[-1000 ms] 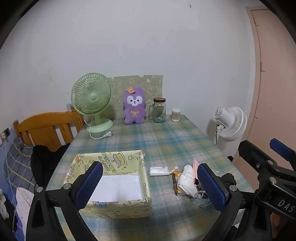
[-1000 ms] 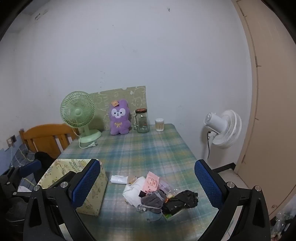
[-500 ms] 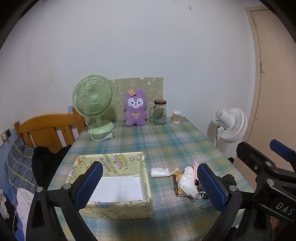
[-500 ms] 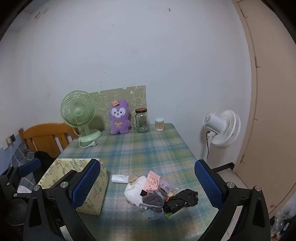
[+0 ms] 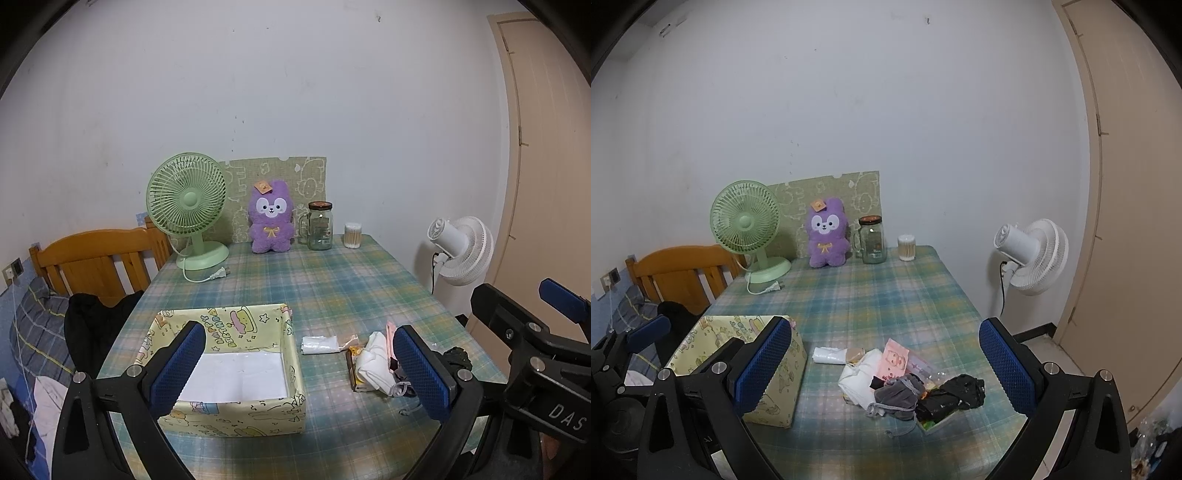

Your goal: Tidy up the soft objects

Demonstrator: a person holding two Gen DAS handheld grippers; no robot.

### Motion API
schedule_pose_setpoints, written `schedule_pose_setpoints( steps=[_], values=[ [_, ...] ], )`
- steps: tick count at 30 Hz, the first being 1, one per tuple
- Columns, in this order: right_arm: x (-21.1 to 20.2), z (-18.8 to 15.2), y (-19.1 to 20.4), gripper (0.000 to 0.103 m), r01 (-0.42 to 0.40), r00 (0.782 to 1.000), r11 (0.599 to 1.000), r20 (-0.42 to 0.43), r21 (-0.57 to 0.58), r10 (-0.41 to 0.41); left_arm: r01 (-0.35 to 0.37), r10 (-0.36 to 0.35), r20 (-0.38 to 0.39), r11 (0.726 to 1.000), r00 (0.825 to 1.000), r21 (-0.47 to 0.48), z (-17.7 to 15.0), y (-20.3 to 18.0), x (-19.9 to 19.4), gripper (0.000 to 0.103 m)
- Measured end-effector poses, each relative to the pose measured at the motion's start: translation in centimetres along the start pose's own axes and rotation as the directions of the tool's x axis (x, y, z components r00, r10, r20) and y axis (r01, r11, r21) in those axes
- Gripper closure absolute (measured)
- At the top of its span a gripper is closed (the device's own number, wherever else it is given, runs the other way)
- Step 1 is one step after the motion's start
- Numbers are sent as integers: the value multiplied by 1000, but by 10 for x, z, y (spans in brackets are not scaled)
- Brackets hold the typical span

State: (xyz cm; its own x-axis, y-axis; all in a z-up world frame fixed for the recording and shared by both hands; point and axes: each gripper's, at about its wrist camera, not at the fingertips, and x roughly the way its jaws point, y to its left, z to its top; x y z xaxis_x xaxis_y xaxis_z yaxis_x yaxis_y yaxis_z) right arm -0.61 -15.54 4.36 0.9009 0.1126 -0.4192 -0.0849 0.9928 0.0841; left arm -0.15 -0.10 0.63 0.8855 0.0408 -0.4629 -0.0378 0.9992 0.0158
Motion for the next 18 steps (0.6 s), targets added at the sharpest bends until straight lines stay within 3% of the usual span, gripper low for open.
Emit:
schedule_pose_setpoints(
  steps=[18],
  values=[
    [-4,-3,0,0,-2,1000,1000,8,-2,2,13,-13,8,1000,1000,-5,-3,2,-5,1]
  ],
)
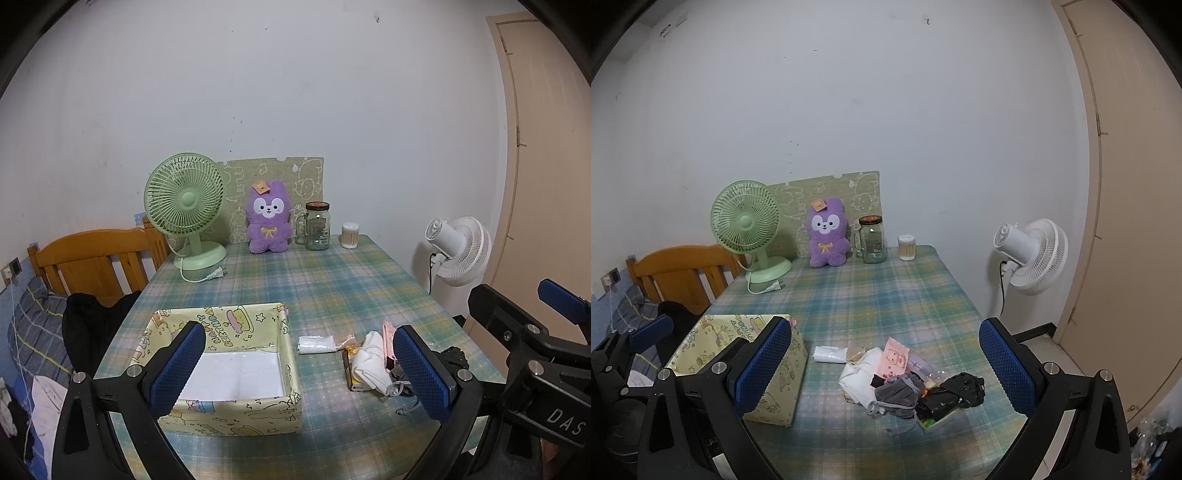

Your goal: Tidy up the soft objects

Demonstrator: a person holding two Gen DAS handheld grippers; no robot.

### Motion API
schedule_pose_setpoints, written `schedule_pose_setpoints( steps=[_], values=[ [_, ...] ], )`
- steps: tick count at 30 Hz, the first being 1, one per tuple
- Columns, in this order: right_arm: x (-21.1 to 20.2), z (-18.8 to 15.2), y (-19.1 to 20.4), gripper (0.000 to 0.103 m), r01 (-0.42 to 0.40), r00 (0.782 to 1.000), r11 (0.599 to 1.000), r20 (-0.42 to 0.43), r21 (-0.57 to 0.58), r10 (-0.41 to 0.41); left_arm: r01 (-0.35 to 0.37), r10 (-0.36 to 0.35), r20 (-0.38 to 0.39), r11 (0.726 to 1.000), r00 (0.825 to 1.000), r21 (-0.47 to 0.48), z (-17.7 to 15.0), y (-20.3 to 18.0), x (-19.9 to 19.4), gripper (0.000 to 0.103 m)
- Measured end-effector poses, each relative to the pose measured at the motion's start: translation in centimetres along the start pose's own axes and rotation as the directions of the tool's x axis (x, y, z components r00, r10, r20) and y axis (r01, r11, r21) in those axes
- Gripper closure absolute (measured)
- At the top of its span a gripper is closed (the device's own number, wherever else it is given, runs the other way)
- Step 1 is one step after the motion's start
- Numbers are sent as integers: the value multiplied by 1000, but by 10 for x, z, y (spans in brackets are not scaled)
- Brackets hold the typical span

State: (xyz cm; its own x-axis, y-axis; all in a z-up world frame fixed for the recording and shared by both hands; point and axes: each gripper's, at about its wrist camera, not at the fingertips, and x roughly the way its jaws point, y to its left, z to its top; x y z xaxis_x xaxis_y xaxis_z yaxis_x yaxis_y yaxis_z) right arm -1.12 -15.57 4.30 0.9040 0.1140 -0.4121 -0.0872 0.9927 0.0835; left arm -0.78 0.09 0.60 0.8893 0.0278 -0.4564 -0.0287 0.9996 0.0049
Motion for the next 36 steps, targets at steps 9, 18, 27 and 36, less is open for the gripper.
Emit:
schedule_pose_setpoints(
  steps=[9,18,27,36],
  values=[
    [-1,-1,0,0,-6,1000,1000,9,3,6,-3,3,10,1000,1000,1,0,-5,-2,2],
    [-2,-2,2,0,-10,1000,1000,6,-4,10,-9,9,8,1000,1000,2,-2,-4,-3,2],
    [0,-2,2,0,-5,1000,1000,3,4,5,-6,6,8,1000,1000,5,-3,-6,-2,2],
    [0,-3,5,0,5,1000,1000,16,0,-5,-5,5,10,1000,1000,21,-3,-13,-3,2]
  ],
)
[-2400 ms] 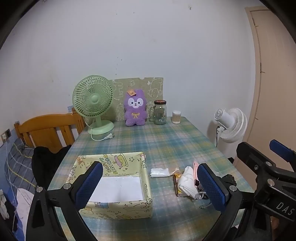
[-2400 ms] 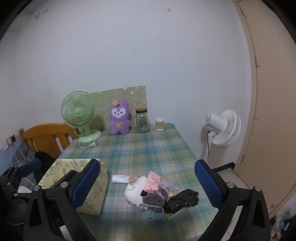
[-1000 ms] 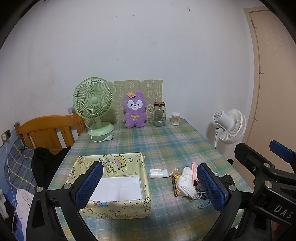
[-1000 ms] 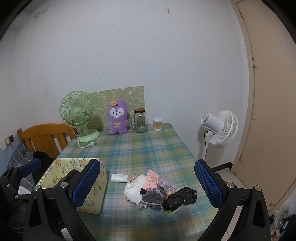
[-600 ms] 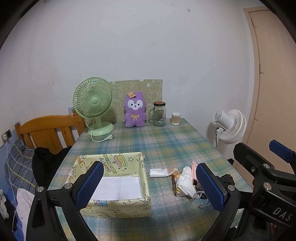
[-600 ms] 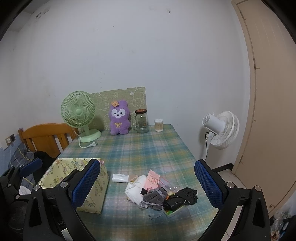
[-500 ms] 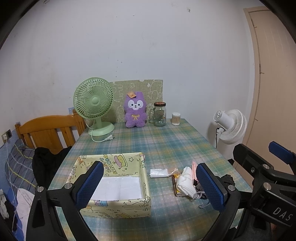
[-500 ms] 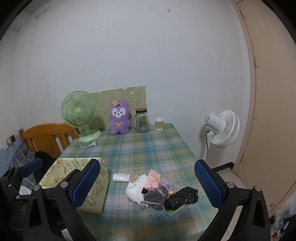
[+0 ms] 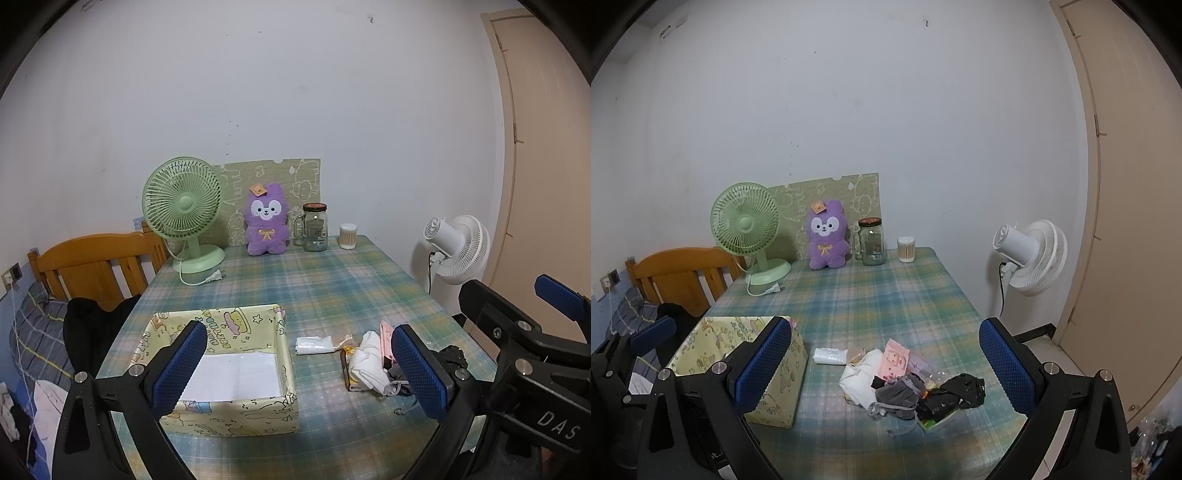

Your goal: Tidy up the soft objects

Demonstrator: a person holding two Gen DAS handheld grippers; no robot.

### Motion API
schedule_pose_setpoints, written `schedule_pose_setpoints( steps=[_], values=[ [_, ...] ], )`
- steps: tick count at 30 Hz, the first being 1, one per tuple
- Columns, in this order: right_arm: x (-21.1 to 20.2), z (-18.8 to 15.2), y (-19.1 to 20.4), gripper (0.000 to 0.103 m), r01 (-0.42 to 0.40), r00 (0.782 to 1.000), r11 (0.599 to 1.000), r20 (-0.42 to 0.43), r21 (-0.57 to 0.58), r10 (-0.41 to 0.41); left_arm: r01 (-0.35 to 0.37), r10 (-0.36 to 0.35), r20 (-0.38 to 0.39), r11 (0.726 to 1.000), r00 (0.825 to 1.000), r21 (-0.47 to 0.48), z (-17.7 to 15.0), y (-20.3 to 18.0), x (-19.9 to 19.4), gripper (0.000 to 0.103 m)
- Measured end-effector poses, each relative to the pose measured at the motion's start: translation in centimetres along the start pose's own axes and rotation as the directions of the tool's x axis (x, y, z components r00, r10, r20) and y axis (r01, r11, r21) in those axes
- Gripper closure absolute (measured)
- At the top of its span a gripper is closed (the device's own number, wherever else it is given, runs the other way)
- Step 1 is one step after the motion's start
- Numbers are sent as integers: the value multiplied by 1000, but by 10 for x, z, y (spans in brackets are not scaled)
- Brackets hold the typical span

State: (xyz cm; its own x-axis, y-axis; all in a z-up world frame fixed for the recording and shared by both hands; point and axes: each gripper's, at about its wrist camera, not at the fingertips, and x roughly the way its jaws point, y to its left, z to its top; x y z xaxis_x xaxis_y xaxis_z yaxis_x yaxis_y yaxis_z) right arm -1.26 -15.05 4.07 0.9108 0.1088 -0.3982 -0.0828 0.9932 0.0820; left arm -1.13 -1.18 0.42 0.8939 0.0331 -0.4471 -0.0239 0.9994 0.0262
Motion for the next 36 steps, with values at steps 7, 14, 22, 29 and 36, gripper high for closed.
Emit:
schedule_pose_setpoints(
  steps=[7,14,22,29,36],
  values=[
    [2,-1,-2,0,1,1000,1000,-2,9,-1,9,-9,-6,1000,1000,2,-1,-5,3,3],
    [5,-1,-4,1,4,1000,1000,-2,9,-4,19,-19,-18,1000,1000,-1,-2,-7,10,4],
    [10,-2,-7,5,9,1000,1000,-4,-9,-9,35,-35,-36,999,999,-1,-5,-13,20,6],
    [22,-8,-16,6,7,1000,1000,-25,6,-7,43,-43,-55,999,998,7,-9,-25,33,7],
    [37,-19,-26,9,9,998,1000,-55,5,-8,61,-58,-93,998,994,25,-18,-42,51,10]
  ],
)
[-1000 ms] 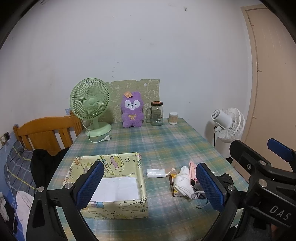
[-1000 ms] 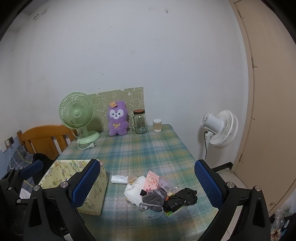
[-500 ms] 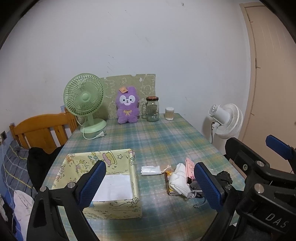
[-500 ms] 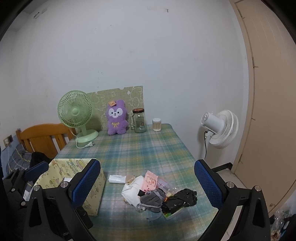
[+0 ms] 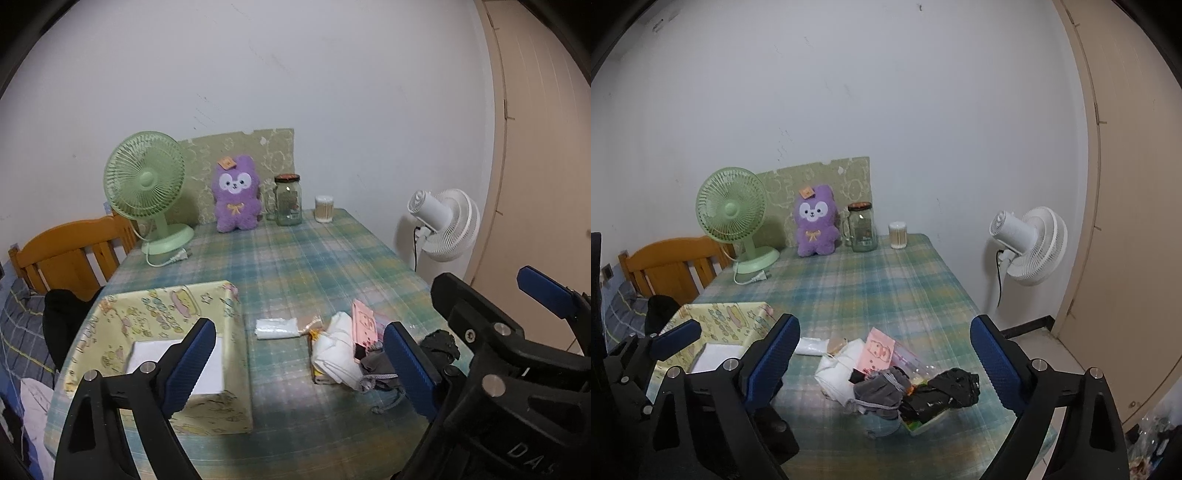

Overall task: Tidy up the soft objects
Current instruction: 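Grasp the grey drawstring pouch with the left tool while the right tool grasps the black bag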

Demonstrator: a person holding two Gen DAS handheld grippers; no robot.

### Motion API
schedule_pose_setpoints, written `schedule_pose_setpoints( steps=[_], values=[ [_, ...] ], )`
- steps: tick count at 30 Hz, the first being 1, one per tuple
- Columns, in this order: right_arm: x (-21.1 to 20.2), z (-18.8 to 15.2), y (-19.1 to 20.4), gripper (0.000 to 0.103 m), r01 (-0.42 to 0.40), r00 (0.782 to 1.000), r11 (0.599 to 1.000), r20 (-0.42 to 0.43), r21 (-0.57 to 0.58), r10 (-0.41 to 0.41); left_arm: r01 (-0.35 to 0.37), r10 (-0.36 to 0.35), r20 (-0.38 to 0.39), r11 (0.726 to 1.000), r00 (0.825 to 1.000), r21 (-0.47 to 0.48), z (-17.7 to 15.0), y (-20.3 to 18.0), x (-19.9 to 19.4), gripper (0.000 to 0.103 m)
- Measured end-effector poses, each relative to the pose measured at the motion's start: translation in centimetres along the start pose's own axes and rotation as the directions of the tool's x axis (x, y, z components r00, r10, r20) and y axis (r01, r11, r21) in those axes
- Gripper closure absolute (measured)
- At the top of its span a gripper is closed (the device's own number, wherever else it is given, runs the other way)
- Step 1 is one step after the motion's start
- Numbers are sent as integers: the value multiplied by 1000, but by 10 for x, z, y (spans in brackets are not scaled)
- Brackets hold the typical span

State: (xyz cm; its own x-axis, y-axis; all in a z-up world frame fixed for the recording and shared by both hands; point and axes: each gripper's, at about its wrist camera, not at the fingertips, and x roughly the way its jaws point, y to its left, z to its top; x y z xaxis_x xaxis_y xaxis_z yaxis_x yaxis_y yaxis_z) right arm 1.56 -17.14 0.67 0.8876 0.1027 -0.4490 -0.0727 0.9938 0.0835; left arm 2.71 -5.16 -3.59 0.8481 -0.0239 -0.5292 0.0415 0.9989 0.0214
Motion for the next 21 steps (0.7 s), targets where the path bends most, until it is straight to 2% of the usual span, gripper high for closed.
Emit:
schedule_pose_setpoints(
  steps=[10,14,21],
  values=[
    [20,-22,-25,14,33,999,998,-33,63,-31,16,-18,-55,1000,998,-22,-15,-16,27,11],
    [33,-29,-34,16,58,997,995,-65,81,-52,26,-30,-99,999,995,-39,-22,-20,45,11],
    [55,-44,-46,19,75,989,991,-131,111,-61,34,-35,-147,999,988,-16,-32,-29,64,14]
  ],
)
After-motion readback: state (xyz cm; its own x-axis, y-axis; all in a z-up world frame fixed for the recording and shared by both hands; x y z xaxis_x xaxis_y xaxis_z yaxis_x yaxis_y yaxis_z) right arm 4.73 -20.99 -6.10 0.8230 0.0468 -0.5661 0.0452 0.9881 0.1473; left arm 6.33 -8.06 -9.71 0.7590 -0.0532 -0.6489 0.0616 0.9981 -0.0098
